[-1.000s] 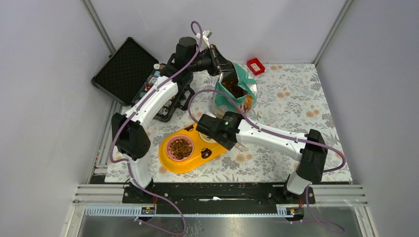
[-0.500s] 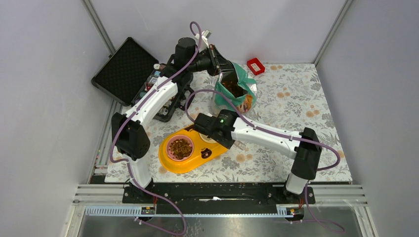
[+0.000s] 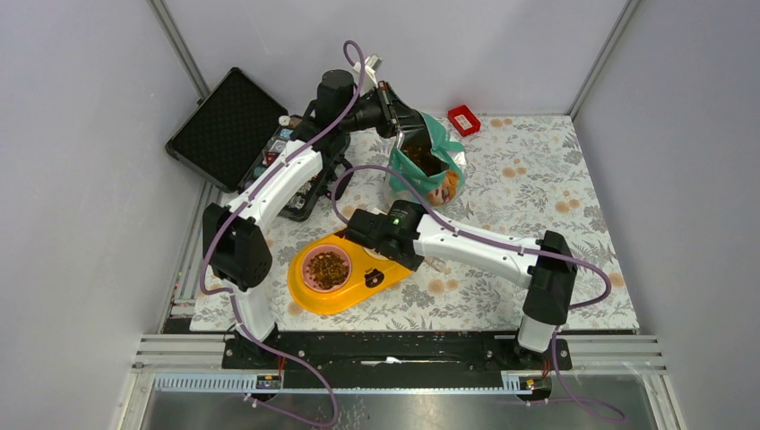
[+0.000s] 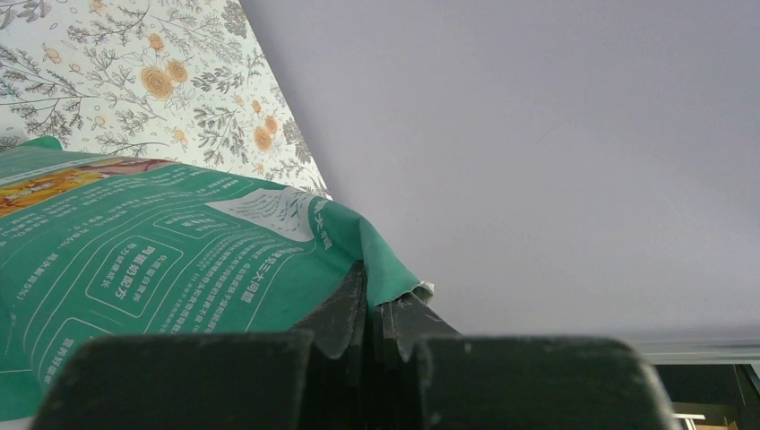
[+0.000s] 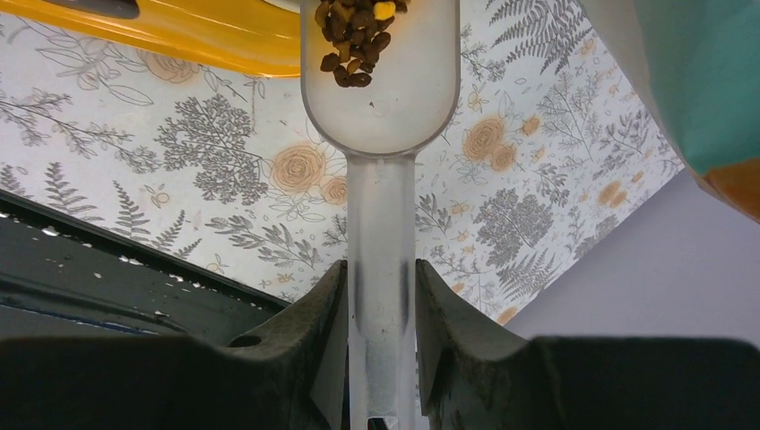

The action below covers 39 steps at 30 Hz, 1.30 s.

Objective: Serve the pet food
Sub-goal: Pour the pet food into the pet food bowl.

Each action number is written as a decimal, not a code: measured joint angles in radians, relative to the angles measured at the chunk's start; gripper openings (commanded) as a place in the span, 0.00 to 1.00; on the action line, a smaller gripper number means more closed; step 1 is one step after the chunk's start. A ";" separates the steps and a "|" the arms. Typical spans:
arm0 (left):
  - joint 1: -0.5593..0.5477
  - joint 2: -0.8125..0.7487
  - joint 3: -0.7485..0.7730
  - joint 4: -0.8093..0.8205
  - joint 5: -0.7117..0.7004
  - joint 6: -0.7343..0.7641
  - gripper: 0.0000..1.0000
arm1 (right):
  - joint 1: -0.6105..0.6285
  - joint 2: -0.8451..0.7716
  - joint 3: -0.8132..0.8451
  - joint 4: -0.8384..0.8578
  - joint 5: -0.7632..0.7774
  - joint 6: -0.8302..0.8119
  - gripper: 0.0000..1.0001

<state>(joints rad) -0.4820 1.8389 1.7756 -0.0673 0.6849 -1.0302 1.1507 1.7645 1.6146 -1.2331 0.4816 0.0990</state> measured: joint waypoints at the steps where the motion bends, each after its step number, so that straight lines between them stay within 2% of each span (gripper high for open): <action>1: 0.001 0.000 0.000 0.003 0.000 0.000 0.00 | 0.000 0.004 0.000 -0.006 0.005 0.000 0.00; 27: 0.015 0.000 -0.047 0.092 0.027 -0.052 0.00 | 0.014 0.048 0.049 -0.044 0.023 -0.001 0.00; 34: 0.019 0.000 -0.051 0.101 0.029 -0.055 0.00 | 0.014 0.056 -0.010 -0.040 0.023 0.003 0.00; 39: 0.020 0.000 -0.051 0.101 0.030 -0.061 0.00 | 0.014 0.056 0.041 -0.051 0.026 0.004 0.00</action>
<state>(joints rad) -0.4622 1.8389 1.7248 0.0341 0.7147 -1.0916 1.1652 1.8206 1.6554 -1.2846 0.5076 0.1032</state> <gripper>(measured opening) 0.032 0.343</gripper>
